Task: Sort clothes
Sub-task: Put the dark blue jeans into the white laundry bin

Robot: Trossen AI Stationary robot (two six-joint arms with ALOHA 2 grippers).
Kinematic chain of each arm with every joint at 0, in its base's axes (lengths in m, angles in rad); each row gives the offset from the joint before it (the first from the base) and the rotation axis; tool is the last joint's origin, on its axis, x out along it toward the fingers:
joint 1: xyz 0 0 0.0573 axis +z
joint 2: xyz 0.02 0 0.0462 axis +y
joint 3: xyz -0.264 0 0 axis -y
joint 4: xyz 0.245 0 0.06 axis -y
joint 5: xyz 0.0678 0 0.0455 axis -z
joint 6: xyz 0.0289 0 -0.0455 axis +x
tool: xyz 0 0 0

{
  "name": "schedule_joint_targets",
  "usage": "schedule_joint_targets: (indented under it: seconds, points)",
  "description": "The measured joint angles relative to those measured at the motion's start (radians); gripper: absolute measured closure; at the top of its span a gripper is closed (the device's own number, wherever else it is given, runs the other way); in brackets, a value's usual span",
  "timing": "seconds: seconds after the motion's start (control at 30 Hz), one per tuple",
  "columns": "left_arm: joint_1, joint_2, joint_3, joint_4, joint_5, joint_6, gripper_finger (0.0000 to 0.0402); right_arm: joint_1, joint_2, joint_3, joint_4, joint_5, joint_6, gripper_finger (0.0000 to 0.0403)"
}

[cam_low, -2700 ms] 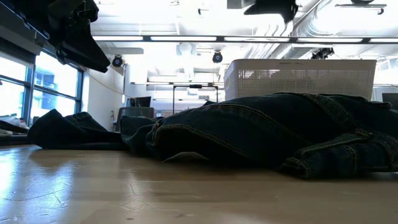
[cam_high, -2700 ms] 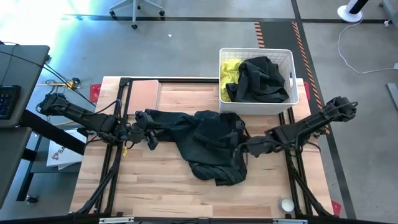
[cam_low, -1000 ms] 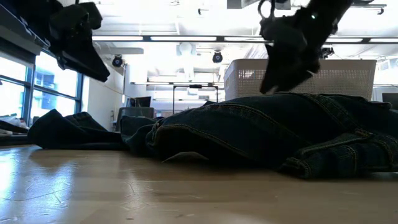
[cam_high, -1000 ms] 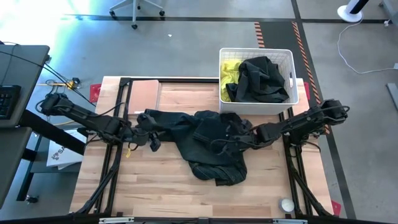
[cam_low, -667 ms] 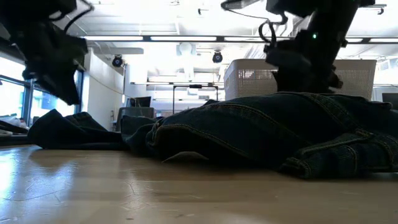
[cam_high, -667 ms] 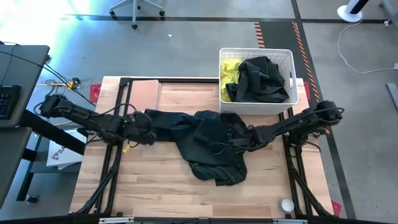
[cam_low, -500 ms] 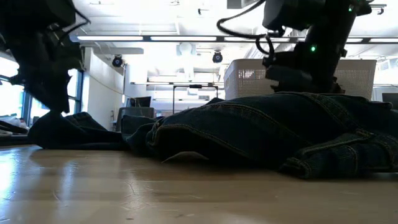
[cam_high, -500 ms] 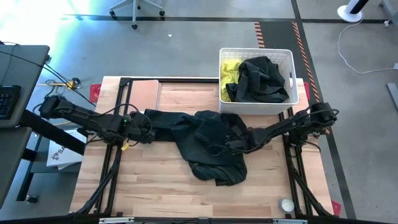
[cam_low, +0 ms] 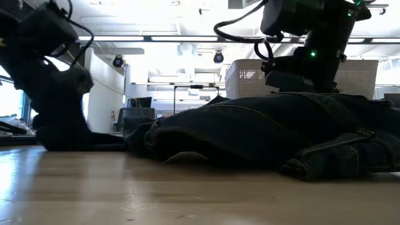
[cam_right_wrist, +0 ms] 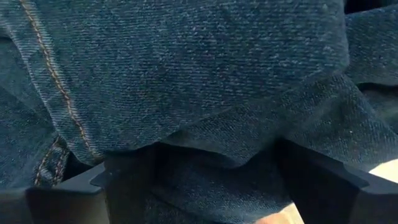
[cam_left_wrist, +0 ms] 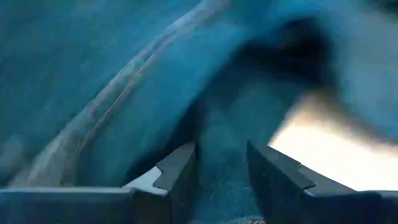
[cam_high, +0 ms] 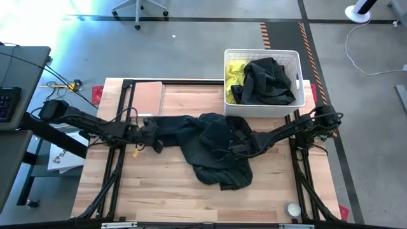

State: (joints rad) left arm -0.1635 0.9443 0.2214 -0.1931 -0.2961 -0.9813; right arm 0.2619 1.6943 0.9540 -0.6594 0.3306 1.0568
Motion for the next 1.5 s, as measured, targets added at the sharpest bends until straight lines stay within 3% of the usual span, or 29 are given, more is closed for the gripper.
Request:
schedule_joint_targets:
  seconds: [0.13, 0.27, 0.4, 0.73, 0.87, 1.0, 1.1, 1.23, 1.33, 1.5]
  points:
    - [0.000, 0.000, -0.071, 0.335, 0.025, 0.103, 0.0286, 0.000, 0.001, -0.001, 0.080, 0.002, -0.038, 0.0080]
    - [0.000, 0.000, -0.085, 0.474, 0.026, 0.188, 0.0339, 0.001, 0.002, -0.001, 0.217, 0.001, -0.097, 0.0080]
    - [0.000, 0.000, -0.085, 0.556, 0.025, 0.246, 0.0392, 0.000, 0.002, -0.001, 0.357, 0.002, -0.154, 0.0080]
    - [0.001, 0.000, -0.084, 0.609, 0.025, 0.288, 0.0397, -0.008, 0.002, -0.001, 0.856, -0.004, -0.403, 0.0080]
    - [0.001, -0.024, -0.044, 0.589, 0.065, 0.335, 0.0396, -0.014, -0.008, -0.001, 0.950, -0.037, -0.478, 0.0080]
    - [-0.002, -0.077, 0.064, 0.356, 0.110, 0.356, 0.0396, -0.013, -0.059, -0.001, 0.911, -0.125, -0.466, 0.0080]
    - [-0.014, -0.100, 0.197, -0.039, 0.080, 0.322, 0.0398, 0.000, -0.103, -0.001, 0.851, -0.168, -0.475, 0.0080]
    - [-0.037, -0.090, 0.360, -0.501, 0.017, 0.213, 0.0399, 0.017, -0.134, 0.000, 0.813, -0.131, -0.515, 0.0080]
    - [-0.043, -0.086, 0.402, -0.662, 0.039, 0.124, 0.0394, 0.015, -0.133, 0.000, 0.804, -0.102, -0.527, 0.0080]
    - [-0.043, -0.066, 0.372, -0.796, 0.096, 0.112, 0.0360, 0.013, -0.130, 0.000, 0.775, -0.071, -0.536, 0.0080]
